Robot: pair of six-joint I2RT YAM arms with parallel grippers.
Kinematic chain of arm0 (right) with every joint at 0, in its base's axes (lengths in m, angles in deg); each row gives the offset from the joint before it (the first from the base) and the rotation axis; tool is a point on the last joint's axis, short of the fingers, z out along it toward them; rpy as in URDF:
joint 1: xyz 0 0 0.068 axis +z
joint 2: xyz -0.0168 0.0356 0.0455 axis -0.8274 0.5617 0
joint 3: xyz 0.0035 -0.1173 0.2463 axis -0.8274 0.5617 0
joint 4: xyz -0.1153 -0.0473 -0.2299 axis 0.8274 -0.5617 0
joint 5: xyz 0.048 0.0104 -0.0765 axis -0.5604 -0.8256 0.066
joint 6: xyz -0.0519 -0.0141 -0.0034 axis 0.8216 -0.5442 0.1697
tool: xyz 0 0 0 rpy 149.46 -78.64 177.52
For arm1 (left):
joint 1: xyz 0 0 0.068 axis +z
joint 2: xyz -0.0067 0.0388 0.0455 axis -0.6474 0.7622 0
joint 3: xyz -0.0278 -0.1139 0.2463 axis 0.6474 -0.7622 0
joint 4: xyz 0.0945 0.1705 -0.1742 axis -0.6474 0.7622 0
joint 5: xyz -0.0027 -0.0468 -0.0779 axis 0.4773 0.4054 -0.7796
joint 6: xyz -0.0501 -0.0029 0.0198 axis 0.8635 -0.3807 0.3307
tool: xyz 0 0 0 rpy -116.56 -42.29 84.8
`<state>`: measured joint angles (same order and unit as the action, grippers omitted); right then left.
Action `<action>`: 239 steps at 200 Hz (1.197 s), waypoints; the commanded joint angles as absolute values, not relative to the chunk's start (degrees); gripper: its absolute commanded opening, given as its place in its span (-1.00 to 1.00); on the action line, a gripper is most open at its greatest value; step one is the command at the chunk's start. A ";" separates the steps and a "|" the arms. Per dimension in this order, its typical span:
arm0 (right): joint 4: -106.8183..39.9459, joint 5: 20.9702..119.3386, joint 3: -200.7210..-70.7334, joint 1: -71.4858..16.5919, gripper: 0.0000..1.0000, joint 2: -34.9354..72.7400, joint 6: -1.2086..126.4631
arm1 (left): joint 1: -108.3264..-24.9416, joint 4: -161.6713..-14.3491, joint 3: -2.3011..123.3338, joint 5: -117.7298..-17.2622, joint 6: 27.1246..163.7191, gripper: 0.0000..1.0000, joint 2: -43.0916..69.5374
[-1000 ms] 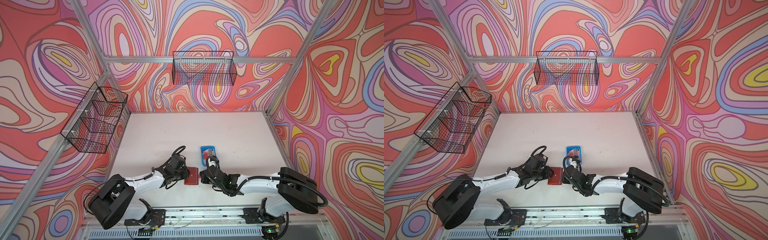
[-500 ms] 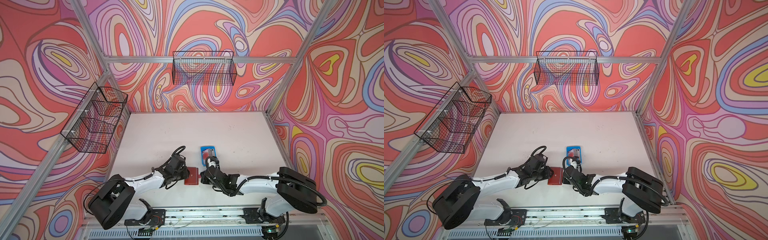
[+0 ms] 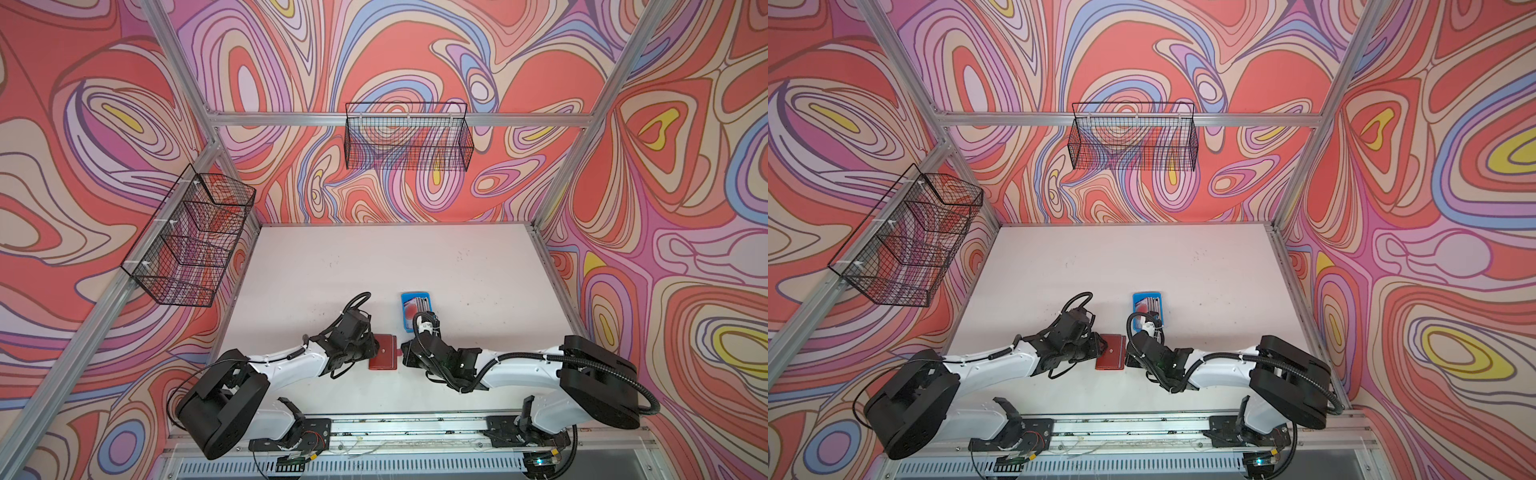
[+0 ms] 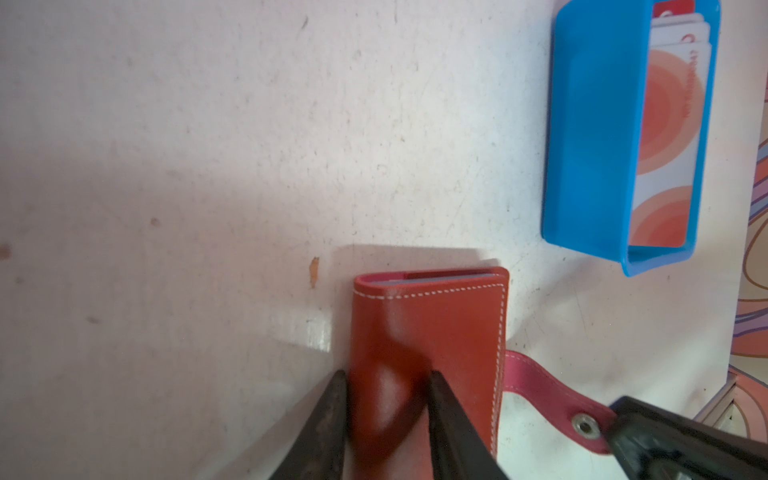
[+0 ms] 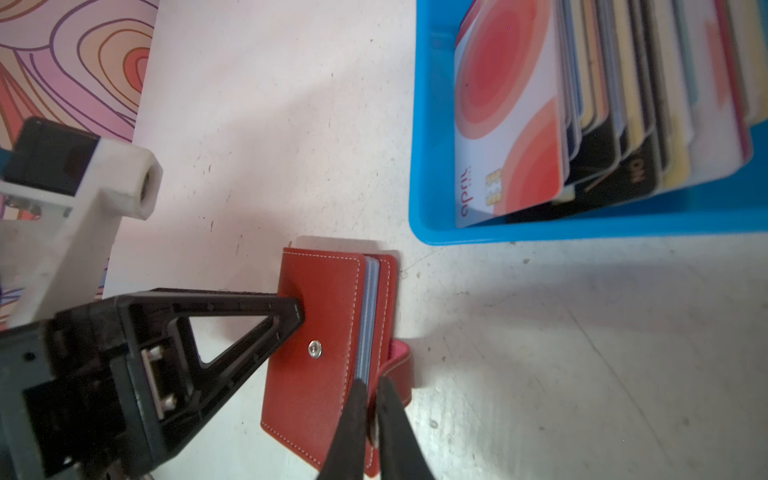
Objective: Put the credit cards into the card holder
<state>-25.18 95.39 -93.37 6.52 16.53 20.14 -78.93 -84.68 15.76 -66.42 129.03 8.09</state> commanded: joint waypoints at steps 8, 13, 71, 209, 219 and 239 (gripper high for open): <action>-25.64 96.36 -92.66 6.75 -0.88 15.89 19.33 | -79.19 -78.95 13.94 -65.36 129.99 -0.30 8.63; -25.61 96.29 -92.66 6.73 -0.89 15.98 19.35 | -79.19 -78.81 13.92 -65.36 129.97 -0.30 8.60; -25.80 96.00 -93.01 6.73 -0.75 16.72 19.33 | -79.19 -78.62 13.92 -65.27 129.98 -0.30 8.25; -26.00 96.37 -92.66 6.75 -1.00 16.04 19.25 | -79.19 -77.66 13.82 -63.65 130.24 -0.29 5.78; -25.99 96.38 -92.66 6.75 -1.00 15.93 19.33 | -79.19 -76.93 13.83 -63.16 130.14 -0.28 5.07; -26.17 96.52 -92.91 6.75 -1.00 15.62 19.56 | -79.19 -75.79 14.16 -62.10 129.92 -0.26 3.82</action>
<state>-25.75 95.41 -93.33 6.52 16.66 19.79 -79.00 -81.48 15.08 -65.04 129.84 5.38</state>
